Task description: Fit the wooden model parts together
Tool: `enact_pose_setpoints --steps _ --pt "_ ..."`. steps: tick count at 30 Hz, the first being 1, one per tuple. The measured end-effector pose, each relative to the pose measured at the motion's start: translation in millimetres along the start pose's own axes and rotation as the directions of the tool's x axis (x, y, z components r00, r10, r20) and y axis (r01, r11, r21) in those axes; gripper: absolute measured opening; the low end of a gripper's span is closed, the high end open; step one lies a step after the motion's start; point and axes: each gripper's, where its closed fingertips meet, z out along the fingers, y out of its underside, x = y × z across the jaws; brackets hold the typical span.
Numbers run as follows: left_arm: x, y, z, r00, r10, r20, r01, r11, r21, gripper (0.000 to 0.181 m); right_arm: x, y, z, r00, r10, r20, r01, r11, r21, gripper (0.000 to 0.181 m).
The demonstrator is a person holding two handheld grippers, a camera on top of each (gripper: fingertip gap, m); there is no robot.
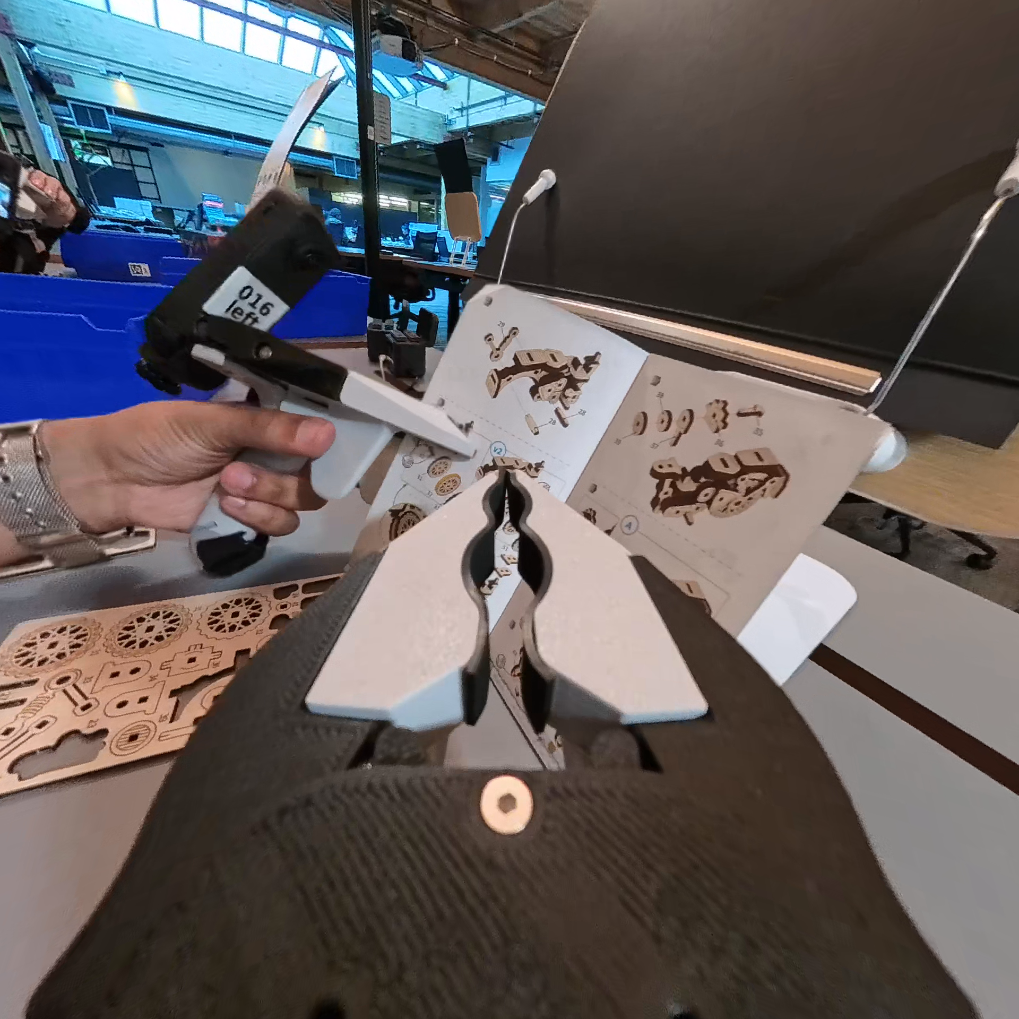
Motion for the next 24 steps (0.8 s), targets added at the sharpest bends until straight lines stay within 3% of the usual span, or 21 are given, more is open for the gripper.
enact_pose_setpoints --steps 3,9,14,24 --pt "0.9 2.0 -1.1 0.994 0.103 0.045 -0.105 0.993 0.052 0.053 0.8 -1.0 -0.8 1.000 0.009 0.001 -0.009 1.000 0.008 0.000" --pt "12.7 -16.0 -12.5 0.998 0.031 -0.048 -0.017 0.964 0.266 0.047 -3.1 -2.8 -2.3 0.999 -0.041 -0.013 0.041 0.999 0.022 0.000" --pt "3.9 -19.7 -16.0 0.988 -0.079 -0.134 0.115 0.949 0.292 0.041 -4.1 -1.7 -1.4 1.000 -0.030 0.007 0.030 0.999 0.014 0.000" --pt "-1.0 -22.2 -18.8 0.989 -0.097 -0.114 0.129 0.938 0.321 0.021 -7.3 -3.3 -3.0 0.999 -0.043 0.023 0.042 0.999 0.028 0.000"
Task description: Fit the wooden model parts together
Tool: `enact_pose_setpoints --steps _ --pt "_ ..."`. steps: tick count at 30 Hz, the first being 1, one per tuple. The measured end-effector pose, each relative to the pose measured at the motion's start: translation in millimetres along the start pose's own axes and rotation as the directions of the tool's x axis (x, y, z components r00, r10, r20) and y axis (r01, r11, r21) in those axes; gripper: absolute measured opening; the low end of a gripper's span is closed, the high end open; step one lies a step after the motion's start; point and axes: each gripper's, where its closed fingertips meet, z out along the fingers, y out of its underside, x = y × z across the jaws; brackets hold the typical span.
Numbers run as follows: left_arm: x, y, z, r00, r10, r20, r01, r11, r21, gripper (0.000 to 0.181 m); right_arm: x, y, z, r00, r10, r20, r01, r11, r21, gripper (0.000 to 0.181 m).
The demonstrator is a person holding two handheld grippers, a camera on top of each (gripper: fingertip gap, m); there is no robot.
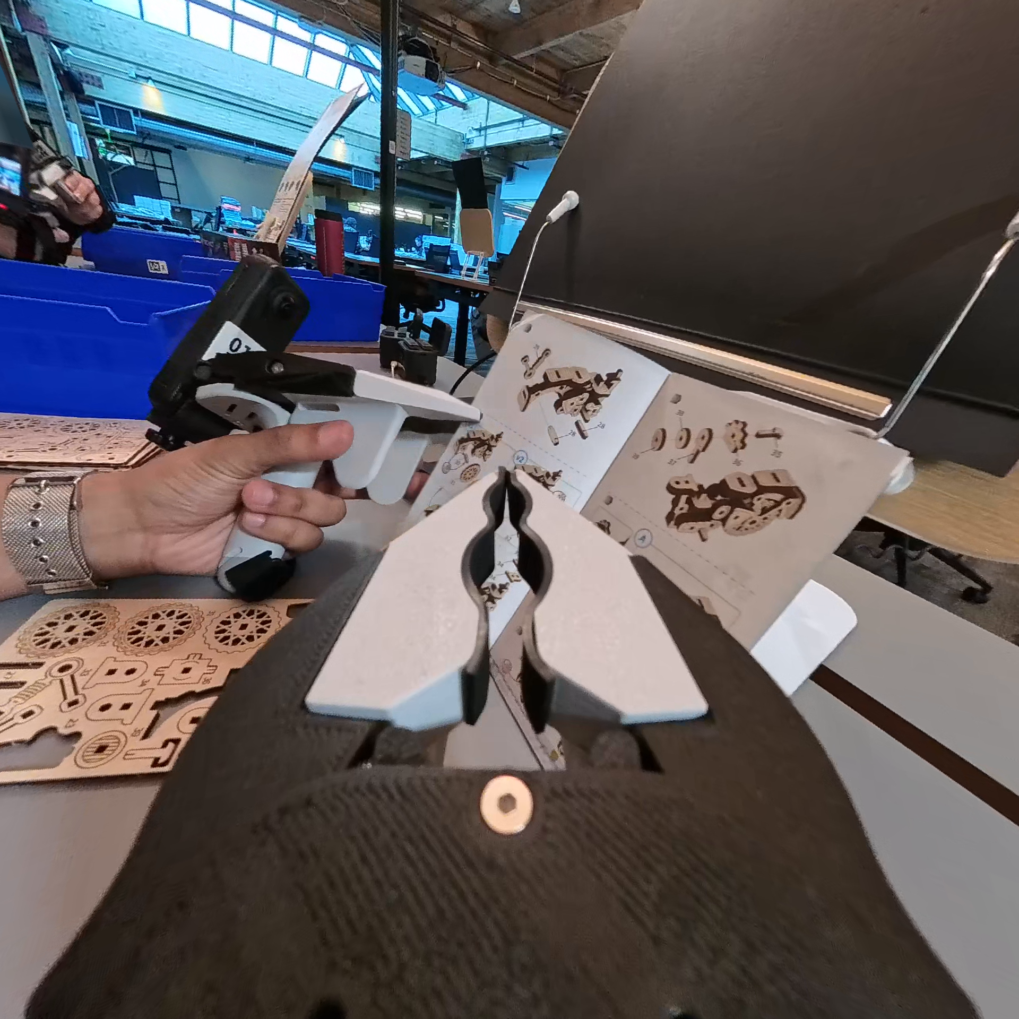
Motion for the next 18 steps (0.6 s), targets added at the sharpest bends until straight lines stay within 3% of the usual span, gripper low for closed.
enact_pose_setpoints --steps 18 --pt "-0.7 -1.7 -1.3 1.000 -0.016 -0.009 0.016 1.000 0.011 0.015 -0.7 -4.1 -3.7 1.000 0.018 0.025 -0.019 0.999 0.032 0.000"
